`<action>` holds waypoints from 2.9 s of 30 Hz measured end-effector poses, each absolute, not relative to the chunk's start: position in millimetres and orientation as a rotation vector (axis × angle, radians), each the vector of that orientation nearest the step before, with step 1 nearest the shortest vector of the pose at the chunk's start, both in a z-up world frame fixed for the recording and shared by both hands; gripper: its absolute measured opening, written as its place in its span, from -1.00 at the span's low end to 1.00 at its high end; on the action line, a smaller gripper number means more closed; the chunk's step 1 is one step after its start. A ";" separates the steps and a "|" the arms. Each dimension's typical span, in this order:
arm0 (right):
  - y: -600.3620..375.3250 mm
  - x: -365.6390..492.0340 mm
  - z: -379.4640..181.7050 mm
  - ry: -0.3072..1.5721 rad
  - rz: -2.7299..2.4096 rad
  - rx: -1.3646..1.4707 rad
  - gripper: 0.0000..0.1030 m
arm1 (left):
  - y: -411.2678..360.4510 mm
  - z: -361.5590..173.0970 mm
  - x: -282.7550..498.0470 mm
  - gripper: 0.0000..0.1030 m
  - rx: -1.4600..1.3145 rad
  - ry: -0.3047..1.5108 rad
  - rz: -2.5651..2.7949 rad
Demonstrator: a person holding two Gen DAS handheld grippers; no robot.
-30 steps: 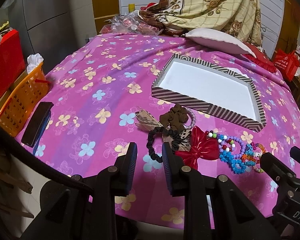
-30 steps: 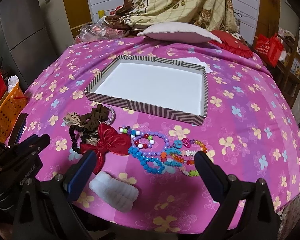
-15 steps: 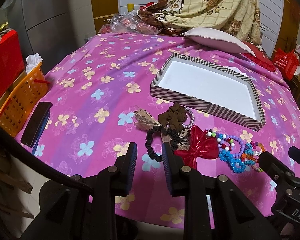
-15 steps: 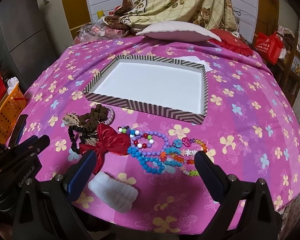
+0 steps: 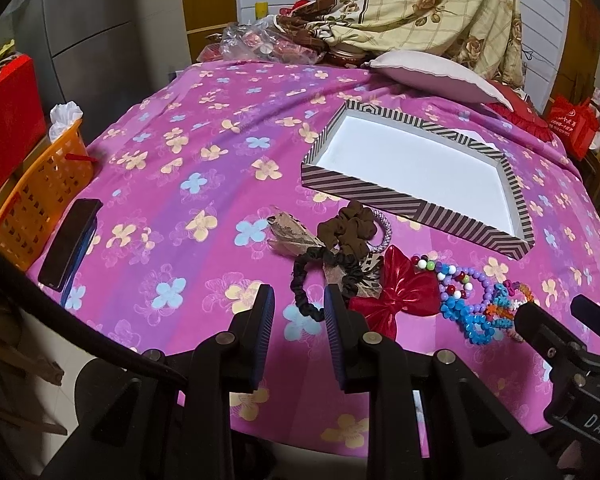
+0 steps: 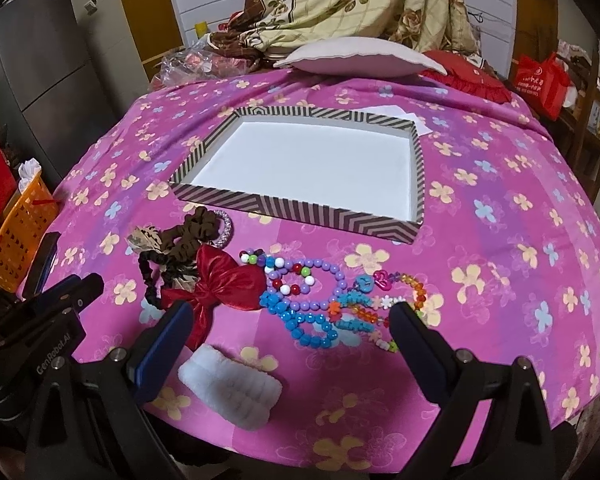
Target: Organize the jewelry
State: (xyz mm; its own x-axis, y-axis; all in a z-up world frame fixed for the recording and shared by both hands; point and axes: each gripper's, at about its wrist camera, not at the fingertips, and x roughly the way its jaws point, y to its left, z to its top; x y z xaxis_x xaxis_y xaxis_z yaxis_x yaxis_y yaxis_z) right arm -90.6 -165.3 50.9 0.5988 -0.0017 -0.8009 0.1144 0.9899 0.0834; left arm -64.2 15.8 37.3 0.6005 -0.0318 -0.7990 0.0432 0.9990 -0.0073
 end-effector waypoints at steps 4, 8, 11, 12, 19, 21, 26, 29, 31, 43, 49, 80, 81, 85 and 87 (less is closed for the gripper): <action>-169.7 -88.8 46.5 0.935 -0.071 0.129 0.94 | 18.6 34.9 -61.4 -0.27 0.010 0.935 -0.044; -170.2 -87.5 43.1 0.931 -0.065 0.110 0.94 | 22.8 31.7 -58.0 -0.27 0.002 0.951 -0.047; -171.2 -85.2 39.6 0.935 -0.057 0.102 0.94 | 29.4 29.3 -54.2 -0.27 -0.012 0.961 -0.041; -171.8 -84.5 37.6 0.938 -0.055 0.099 0.94 | 31.7 28.7 -53.4 -0.27 -0.016 0.962 -0.038; -174.6 -78.6 22.6 0.973 -0.007 0.095 0.92 | 62.7 14.8 -36.4 -0.27 -0.134 1.039 -0.082; -174.8 -78.4 18.6 0.978 0.011 0.101 0.87 | 67.4 12.1 -34.2 -0.27 -0.151 1.051 -0.103; -172.7 -76.9 11.7 1.004 0.042 0.086 0.82 | 78.7 3.6 -26.3 -0.22 -0.204 1.084 -0.126; -167.9 -75.3 10.4 1.006 0.065 0.086 0.82 | 84.2 0.3 -20.3 -0.19 -0.237 1.104 -0.122; -165.3 -74.1 8.7 1.012 0.082 0.096 0.82 | 89.2 -1.4 -16.7 -0.11 -0.265 1.110 -0.124; -157.8 -73.7 5.7 1.036 0.142 0.095 0.82 | 71.3 -22.8 5.5 -0.08 -0.224 1.183 -0.224; -149.5 -82.5 8.2 1.043 0.258 0.070 0.77 | 63.5 -35.5 14.3 -0.08 -0.175 1.210 -0.259; -138.6 -85.7 -2.9 1.050 0.391 0.063 -0.17 | 54.0 -2.5 10.4 -0.68 -0.156 1.075 -0.359; -140.5 -83.5 0.7 1.042 0.385 0.067 -0.17 | 54.6 0.5 10.1 -0.68 -0.159 1.069 -0.361; -146.3 -72.1 13.7 1.009 0.365 0.087 -0.17 | 56.7 20.8 12.1 -0.68 -0.164 1.035 -0.372; -146.8 -65.1 19.5 0.996 0.346 0.084 -0.17 | 55.9 30.0 14.1 -0.68 -0.150 1.014 -0.368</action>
State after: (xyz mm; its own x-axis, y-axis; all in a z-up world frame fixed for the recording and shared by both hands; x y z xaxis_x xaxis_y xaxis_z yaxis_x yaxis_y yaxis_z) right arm -65.1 -146.8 19.5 0.4937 0.3232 -0.8074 -0.2469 0.9423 0.2262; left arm 14.1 55.9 30.0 0.4736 -0.3685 -0.7999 0.2306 0.9285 -0.2912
